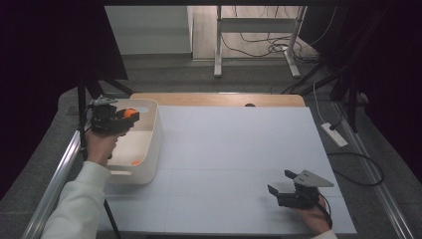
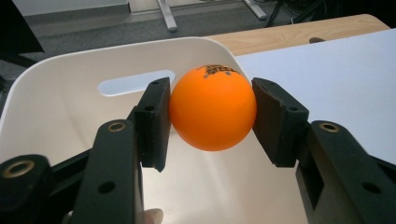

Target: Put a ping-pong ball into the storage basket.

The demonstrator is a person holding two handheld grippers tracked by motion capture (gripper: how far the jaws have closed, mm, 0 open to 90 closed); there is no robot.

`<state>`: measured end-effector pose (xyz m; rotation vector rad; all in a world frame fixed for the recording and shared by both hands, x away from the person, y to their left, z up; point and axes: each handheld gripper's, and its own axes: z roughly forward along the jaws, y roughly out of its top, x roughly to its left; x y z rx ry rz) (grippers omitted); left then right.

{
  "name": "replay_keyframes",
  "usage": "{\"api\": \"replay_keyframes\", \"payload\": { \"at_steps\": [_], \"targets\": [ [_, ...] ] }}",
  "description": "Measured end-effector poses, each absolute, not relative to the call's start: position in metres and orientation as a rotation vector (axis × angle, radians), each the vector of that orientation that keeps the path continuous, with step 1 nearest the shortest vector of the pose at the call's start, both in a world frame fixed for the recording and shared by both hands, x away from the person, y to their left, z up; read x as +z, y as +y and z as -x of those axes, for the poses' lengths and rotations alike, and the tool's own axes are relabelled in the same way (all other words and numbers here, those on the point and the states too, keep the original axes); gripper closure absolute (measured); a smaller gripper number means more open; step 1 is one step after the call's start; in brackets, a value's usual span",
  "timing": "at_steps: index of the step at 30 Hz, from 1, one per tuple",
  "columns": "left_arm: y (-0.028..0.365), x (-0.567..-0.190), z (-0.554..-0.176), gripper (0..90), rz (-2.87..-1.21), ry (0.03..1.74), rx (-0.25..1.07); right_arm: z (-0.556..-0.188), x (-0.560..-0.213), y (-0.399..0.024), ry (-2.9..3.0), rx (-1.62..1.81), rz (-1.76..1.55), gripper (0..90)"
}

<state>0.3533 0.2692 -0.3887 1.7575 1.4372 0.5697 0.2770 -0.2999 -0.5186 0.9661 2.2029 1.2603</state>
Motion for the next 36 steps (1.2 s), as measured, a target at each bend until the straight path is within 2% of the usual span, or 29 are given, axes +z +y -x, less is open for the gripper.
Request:
{"api": "replay_keyframes", "payload": {
  "at_steps": [2, 5, 8, 16, 25, 36],
  "targets": [
    [0.27, -0.389, -0.354, 44.5, -1.746, 1.441, 0.555, -0.277, -0.518, -0.3, 2.203, 1.261, -0.966, 14.5],
    [0.268, -0.389, -0.356, 28.3, -1.749, 1.455, 0.516, -0.277, -0.518, -0.3, 2.203, 1.261, -0.965, 14.5],
    [0.264, -0.388, -0.355, 22.9, -1.76, 1.447, 0.514, -0.277, -0.518, -0.3, 2.203, 1.26, -0.964, 14.5],
    [0.255, -0.382, -0.345, 20.4, -1.776, 1.381, 0.496, -0.277, -0.518, -0.3, 2.202, 1.26, -0.965, 14.5],
    [0.232, -0.374, -0.318, 20.7, -1.792, 1.221, 0.449, -0.276, -0.518, -0.3, 2.199, 1.26, -0.964, 14.5],
    [0.207, -0.38, -0.297, 21.4, -1.807, 1.093, 0.377, -0.275, -0.518, -0.301, 2.201, 1.253, -0.959, 14.5]
  ]
}}
